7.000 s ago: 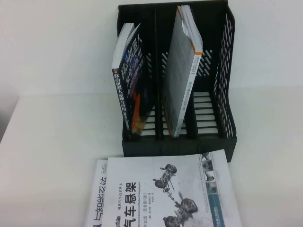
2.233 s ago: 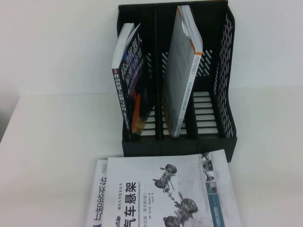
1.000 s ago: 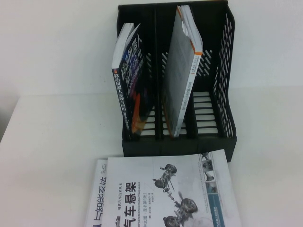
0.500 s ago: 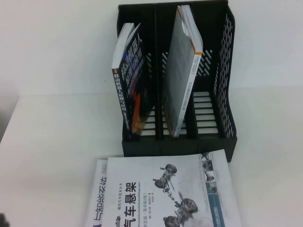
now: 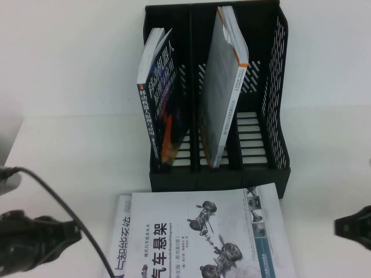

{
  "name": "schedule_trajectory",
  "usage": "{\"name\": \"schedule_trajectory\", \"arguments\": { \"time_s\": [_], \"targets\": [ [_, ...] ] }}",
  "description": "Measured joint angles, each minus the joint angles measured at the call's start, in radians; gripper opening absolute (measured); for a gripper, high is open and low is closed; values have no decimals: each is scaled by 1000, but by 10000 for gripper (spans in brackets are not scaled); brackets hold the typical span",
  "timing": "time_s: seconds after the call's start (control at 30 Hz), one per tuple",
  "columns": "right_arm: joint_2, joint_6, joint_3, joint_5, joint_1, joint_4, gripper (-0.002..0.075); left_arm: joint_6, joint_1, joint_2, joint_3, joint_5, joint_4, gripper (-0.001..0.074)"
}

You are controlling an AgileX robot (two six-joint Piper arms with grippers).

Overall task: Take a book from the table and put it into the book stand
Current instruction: Push book with right arm

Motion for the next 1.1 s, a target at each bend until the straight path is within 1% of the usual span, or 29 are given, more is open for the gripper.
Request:
{"name": "schedule_trajectory", "arguments": {
  "time_s": [0.13,0.27,0.43,0.53,0.87,1.0,1.1],
  "targets": [
    [116,-30,-1,-128,116,54,-1,144,0,67,-22,-1,-161,-2],
    [224,-34,-10,-189,177,93,-1,193,0,82,-24,-39,-234,-2],
    [346,-45,-53,-198,208,100,-1,199,0,82,-24,-62,-254,-2],
    [399,-47,-90,-170,234,103,-1,199,0,82,-24,-58,-256,-2],
    [443,-47,-167,-240,388,148,0,200,0,82,-24,-38,-265,-3],
    [469,-47,-202,-250,401,161,0,206,0,82,-28,-28,-266,-2],
    [484,-47,-214,-251,401,157,0,270,0,82,-50,-43,-248,-2]
  ]
}}
